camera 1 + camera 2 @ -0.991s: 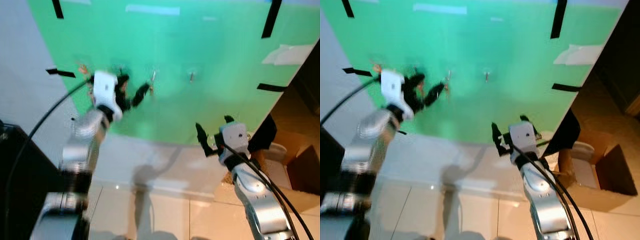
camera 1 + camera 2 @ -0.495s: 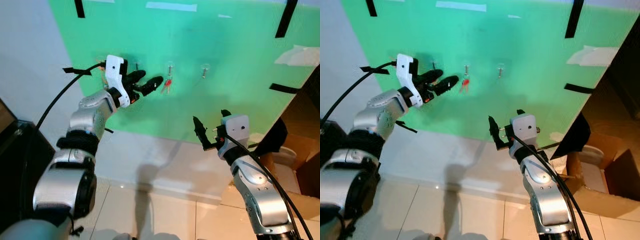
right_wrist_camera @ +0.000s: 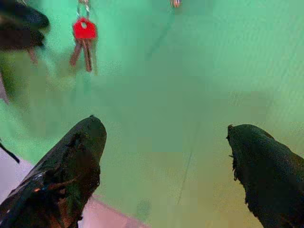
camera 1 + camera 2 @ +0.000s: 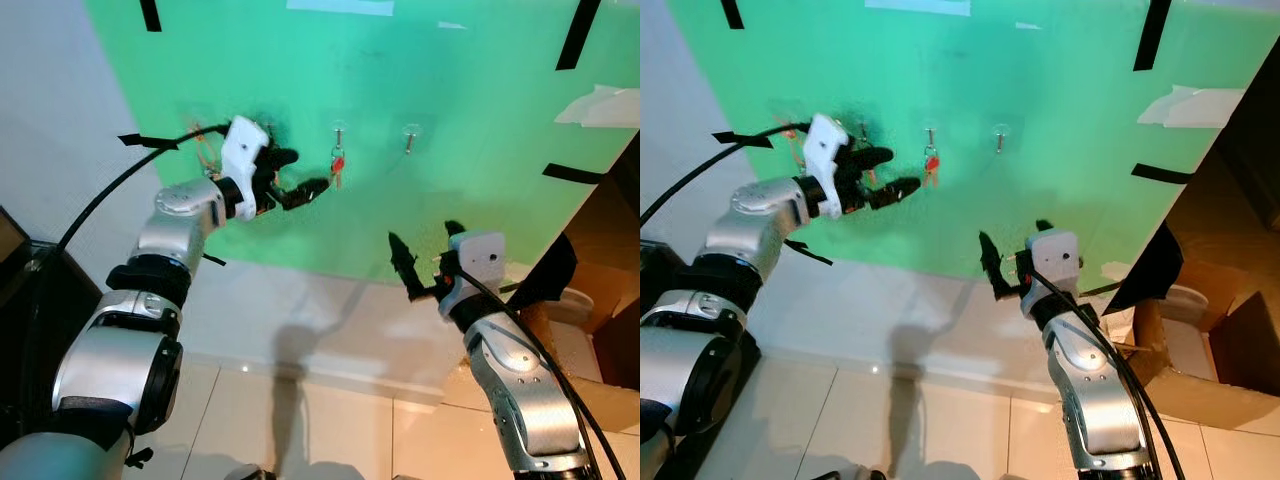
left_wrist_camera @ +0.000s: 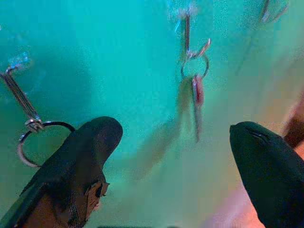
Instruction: Hang keys on a hook
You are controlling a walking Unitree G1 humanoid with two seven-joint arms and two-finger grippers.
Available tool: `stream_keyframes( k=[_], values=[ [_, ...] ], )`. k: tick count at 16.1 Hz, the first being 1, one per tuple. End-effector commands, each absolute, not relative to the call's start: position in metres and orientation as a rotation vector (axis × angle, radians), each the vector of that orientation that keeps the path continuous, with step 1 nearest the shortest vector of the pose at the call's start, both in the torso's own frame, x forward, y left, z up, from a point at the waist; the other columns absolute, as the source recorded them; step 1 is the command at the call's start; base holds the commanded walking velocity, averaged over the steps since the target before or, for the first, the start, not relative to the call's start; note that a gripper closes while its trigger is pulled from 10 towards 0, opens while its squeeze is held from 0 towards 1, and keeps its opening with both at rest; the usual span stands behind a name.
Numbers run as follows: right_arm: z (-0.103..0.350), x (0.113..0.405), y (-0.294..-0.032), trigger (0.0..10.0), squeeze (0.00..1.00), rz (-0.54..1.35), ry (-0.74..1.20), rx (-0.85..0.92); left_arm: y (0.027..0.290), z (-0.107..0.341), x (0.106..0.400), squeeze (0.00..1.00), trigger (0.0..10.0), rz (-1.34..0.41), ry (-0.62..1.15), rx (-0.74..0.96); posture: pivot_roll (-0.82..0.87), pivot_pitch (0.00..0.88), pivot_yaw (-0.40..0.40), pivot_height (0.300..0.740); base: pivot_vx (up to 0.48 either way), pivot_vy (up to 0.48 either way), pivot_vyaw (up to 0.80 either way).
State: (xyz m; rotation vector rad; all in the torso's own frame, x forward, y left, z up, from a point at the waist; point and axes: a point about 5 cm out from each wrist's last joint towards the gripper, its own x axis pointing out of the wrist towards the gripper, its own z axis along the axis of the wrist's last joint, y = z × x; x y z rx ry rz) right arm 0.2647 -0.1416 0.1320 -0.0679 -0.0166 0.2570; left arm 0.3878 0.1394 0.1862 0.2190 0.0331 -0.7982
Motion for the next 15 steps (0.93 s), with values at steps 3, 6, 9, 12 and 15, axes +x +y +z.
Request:
stream_keyframes(
  k=[3, 6, 9, 12, 15],
  values=[
    [0.132, 0.265, -0.140, 10.0, 0.00, 0.277, -0.003, -0.047, 0.142, 0.201, 0.389, 1.00, 10.0, -0.728, -0.115, 0.195, -0.13, 0.000, 0.022, 0.740, 0.000, 0.000, 0.00],
    [0.132, 0.261, -0.138, 10.0, 0.00, 0.312, -0.007, -0.055, 0.135, 0.194, 0.380, 1.00, 10.0, -0.815, -0.135, 0.155, -0.13, 0.000, 0.023, 0.740, 0.000, 0.000, 0.00],
    [0.129, 0.257, -0.143, 10.0, 0.00, 0.309, 0.017, -0.065, 0.147, 0.199, 0.374, 1.00, 10.0, -0.639, -0.269, 0.212, -0.11, 0.000, 0.015, 0.740, 0.000, 0.000, 0.00],
    [0.124, 0.260, -0.144, 10.0, 0.00, 0.282, 0.035, -0.040, 0.154, 0.220, 0.345, 1.00, 10.0, -0.496, -0.519, 0.351, -0.08, 0.000, -0.022, 0.740, 0.000, 0.000, 0.15],
    [0.122, 0.263, -0.140, 10.0, 0.00, 0.293, 0.050, -0.076, 0.168, 0.211, 0.327, 1.00, 10.0, -0.364, -0.464, 0.315, -0.07, 0.000, -0.046, 0.740, 0.000, 0.000, 0.80]
  ],
)
